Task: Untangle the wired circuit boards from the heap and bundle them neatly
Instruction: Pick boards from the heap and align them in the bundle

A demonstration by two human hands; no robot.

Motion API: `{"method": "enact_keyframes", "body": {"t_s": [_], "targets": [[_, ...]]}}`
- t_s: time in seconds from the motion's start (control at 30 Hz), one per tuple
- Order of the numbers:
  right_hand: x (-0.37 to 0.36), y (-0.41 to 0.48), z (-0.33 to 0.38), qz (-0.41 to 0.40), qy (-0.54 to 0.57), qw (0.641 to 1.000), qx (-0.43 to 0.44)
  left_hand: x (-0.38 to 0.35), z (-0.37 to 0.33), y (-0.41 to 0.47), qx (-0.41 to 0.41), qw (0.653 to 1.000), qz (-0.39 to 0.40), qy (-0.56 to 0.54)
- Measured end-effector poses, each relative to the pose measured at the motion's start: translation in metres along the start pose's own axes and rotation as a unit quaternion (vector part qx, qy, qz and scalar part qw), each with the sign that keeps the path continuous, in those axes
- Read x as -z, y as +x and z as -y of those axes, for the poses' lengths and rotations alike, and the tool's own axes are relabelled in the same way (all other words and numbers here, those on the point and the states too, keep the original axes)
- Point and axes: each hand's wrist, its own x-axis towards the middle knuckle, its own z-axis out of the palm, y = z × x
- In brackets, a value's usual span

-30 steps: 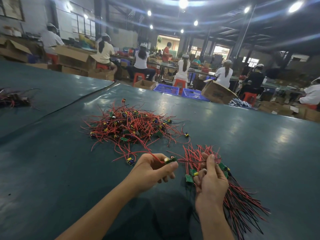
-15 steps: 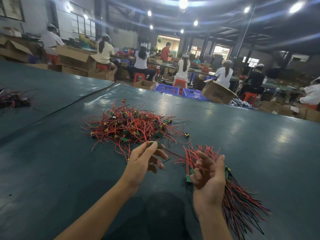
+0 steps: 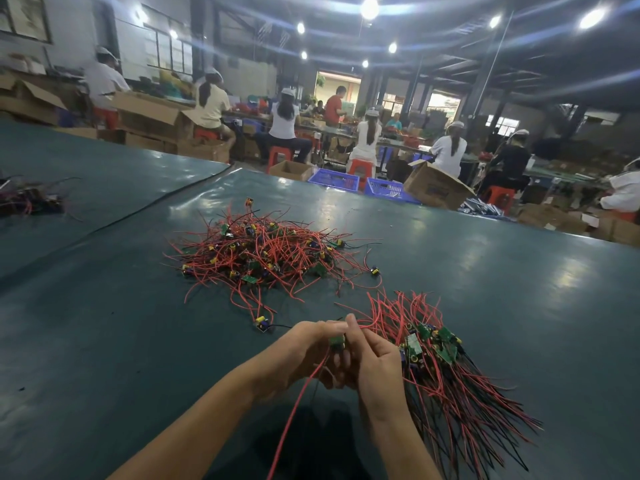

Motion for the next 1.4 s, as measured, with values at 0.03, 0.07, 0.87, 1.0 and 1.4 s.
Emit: {"method": "enact_keyframes", "body": {"t_s": [0.03,0.07,0.87,1.0,1.4], "targets": [[0.0,0.0,-0.001,-0.005,0.007,1.0,-0.004,0.0,0.002,0.0,-0.006,1.0,-0.008,0.009],[0.0,0.001,-0.001,-0.007,0.012,1.0,-0.01,0.0,0.004,-0.001,-0.019,0.999,-0.019,0.018],[0.034,0.023,0.005,-0.139,0.136,0.98,-0.049,-0.01,-0.004,-0.018,-0.001,0.985,0.098,0.142],[0.022,0.015,0.002,-0.073,0.039,0.996,-0.043,-0.01,-0.005,-0.013,-0.03,0.991,-0.015,0.132],[0.019,0.018,0.0,-0.123,-0.009,0.991,-0.048,-0.01,-0.002,-0.014,-0.014,0.994,0.013,0.109]]}}
